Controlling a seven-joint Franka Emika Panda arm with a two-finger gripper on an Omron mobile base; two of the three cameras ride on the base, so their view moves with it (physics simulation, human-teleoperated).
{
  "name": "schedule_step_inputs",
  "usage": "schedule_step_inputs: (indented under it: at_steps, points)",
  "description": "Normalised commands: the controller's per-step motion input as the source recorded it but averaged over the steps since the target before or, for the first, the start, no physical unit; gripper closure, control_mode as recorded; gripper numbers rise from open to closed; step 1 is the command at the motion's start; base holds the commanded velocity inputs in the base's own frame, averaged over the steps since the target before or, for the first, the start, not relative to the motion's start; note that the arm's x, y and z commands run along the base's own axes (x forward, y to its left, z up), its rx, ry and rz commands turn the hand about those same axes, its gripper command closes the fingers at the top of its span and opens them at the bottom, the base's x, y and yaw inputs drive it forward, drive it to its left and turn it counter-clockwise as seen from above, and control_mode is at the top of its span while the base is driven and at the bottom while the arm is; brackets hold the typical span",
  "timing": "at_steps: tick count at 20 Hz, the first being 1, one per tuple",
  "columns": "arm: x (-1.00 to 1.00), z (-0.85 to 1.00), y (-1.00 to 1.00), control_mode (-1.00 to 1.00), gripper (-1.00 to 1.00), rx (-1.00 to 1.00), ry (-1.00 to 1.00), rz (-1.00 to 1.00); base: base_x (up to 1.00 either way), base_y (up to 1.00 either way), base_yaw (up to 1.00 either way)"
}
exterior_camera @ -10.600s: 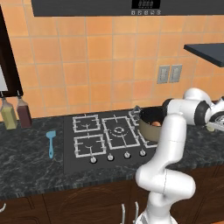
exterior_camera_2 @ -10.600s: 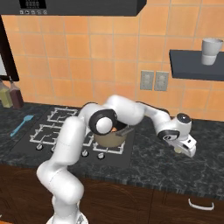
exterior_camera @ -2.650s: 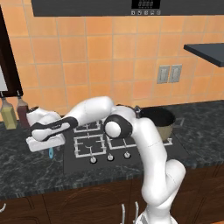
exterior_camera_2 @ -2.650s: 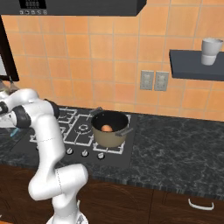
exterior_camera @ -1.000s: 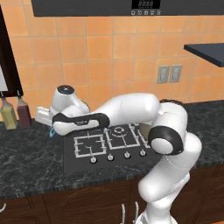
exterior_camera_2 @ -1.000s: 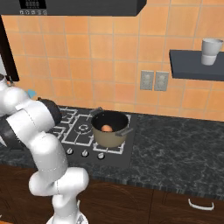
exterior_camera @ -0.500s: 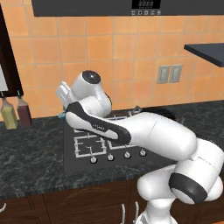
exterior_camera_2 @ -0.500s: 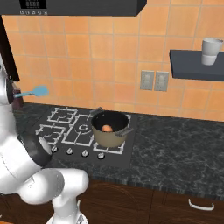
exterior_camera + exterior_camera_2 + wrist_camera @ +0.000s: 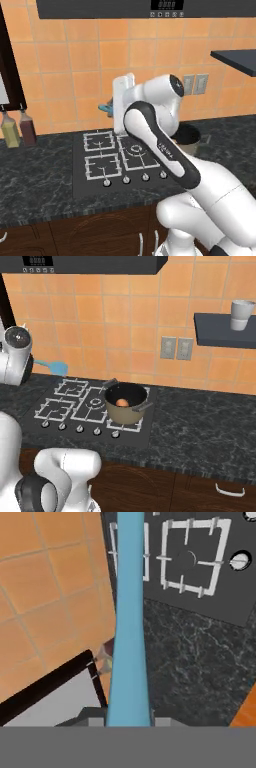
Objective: Put the garlic and onion in the pot. Retrieve the spatula and lightly stir the vegetables in the pot.
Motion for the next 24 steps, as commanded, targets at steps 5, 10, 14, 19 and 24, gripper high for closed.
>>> schedule_step_inputs:
  at_steps: [5, 10, 14, 19, 24]
  points:
    - [-0.03, 0.39, -1.0, -1.0, 1.0, 0.52, 0.06, -0.18, 0.0, 0.0, 0.0]
    - [0.29, 0.26, -0.97, -1.0, 1.0, 0.48, 0.07, -0.15, 0.0, 0.0, 0.0]
    - [0.31, 0.22, -0.88, -1.0, 1.0, 0.38, 0.05, -0.12, 0.0, 0.0, 0.0]
    - [0.34, 0.01, -0.93, -1.0, 1.0, 0.39, 0.11, -0.02, 0.0, 0.0, 0.0]
    - [0.65, 0.0, -0.86, -1.0, 1.0, 0.24, 0.07, -0.02, 0.0, 0.0, 0.0]
